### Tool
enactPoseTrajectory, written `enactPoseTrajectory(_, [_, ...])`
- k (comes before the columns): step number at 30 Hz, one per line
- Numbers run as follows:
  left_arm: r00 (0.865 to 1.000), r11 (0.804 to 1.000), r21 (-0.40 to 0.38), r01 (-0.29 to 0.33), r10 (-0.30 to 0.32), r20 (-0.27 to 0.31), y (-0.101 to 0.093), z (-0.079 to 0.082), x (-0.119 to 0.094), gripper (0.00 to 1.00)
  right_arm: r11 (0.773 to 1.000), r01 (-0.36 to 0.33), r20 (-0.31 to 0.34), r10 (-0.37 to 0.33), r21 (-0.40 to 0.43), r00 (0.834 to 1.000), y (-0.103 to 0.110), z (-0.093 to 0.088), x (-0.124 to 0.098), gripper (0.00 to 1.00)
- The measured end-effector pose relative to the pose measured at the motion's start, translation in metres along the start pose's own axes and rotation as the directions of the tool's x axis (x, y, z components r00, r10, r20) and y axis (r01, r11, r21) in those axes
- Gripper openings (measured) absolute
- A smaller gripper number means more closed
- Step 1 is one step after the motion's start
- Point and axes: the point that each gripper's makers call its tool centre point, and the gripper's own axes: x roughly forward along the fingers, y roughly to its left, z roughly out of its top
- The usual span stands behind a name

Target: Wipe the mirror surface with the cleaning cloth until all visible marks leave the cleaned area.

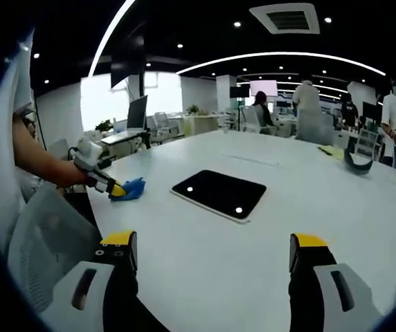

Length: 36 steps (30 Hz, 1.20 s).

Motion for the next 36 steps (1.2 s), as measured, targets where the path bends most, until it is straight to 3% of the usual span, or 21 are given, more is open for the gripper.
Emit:
enactPoseTrajectory(10, [1.000, 1.000, 0.019, -0.009, 0.009, -0.010, -0.001, 0.000, 0.000, 0.06, 1.000, -0.003, -0.006, 0.003, 0.001, 1.000, 0.000, -0.002, 0.001, 0.90])
enactPoseTrajectory(16, [1.000, 0.997, 0.079, -0.017, 0.019, -0.024, -0.001, 0.000, 0.001, 0.08, 1.000, 0.000, -0.005, 0.000, 0.001, 1.000, 0.000, -0.001, 0.000, 0.90])
enactPoseTrajectory(23, [0.999, 0.996, 0.067, -0.052, 0.053, -0.008, 0.010, 0.000, -0.001, 0.18, 1.000, -0.003, -0.012, 0.003, 0.004, 1.000, 0.000, -0.003, 0.001, 0.90])
enactPoseTrajectory(29, [0.999, 0.997, 0.057, -0.047, 0.047, 0.002, 0.010, 0.001, -0.001, 0.19, 1.000, -0.002, -0.016, 0.002, 0.004, 1.000, 0.000, -0.003, 0.002, 0.90])
enactPoseTrajectory(36, [0.994, 0.993, 0.044, -0.105, 0.105, 0.006, 0.020, 0.001, -0.003, 0.31, 1.000, -0.003, -0.018, 0.003, 0.003, 1.000, 0.000, -0.004, 0.002, 0.89])
